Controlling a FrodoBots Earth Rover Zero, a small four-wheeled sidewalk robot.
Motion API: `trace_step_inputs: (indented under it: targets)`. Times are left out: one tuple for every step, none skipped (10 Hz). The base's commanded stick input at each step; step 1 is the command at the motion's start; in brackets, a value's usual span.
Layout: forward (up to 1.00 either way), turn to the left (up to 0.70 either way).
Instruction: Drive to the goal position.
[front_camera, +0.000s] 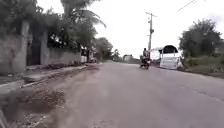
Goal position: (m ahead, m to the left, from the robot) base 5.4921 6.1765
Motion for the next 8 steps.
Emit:
trace_step_inputs:
  targets:
    - [0.70, 0.00]
    - [0.70, 0.00]
    - [0.70, 0.00]
    - [0.70, 0.00]
    - [0.70, 0.00]
    - [0.70, 0.00]
    - [0.70, 0.21]
    - [0.70, 0.24]
